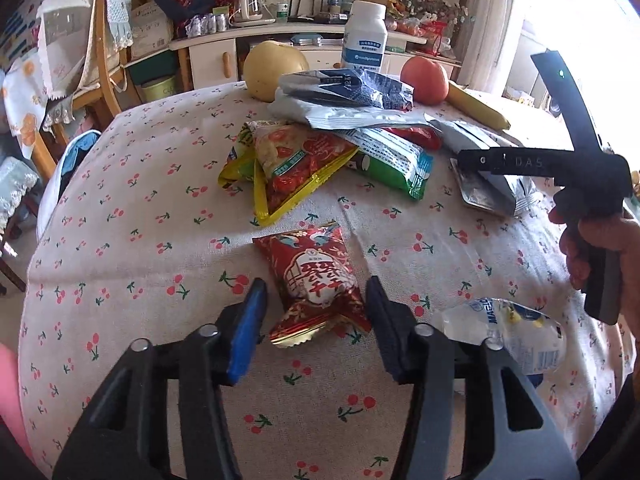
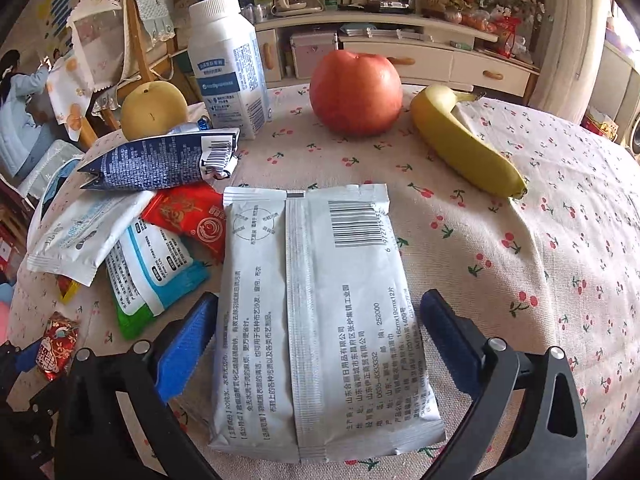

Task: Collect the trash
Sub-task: 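Lift the red snack packet with the left tool while the right tool lifts the white packet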

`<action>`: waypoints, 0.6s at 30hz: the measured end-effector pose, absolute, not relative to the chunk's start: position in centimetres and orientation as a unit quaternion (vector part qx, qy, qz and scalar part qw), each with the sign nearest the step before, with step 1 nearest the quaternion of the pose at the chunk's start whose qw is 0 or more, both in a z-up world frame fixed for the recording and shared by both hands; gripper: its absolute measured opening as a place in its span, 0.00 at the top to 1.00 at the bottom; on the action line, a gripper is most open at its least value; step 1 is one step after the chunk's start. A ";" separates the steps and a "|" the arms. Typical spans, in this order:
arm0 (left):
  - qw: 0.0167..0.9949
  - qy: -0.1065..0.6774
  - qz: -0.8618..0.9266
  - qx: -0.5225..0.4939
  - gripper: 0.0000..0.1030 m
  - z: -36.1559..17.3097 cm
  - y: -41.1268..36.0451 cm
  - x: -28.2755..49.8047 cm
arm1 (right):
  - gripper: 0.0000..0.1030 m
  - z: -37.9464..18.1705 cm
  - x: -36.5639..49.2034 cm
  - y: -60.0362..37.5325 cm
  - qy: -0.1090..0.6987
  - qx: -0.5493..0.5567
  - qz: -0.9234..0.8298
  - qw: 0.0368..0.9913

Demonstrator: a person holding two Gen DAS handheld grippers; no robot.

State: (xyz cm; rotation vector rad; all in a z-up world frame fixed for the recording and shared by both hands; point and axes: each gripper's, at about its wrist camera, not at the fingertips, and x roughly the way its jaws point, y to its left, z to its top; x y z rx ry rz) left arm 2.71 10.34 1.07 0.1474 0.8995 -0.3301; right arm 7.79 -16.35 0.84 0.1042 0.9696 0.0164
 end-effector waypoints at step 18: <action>0.894 0.424 -0.143 -0.006 0.63 2.5 14.1 1.4 | 0.25 4.9 3.2 -16.2 0.400 0.093 0.006 0.912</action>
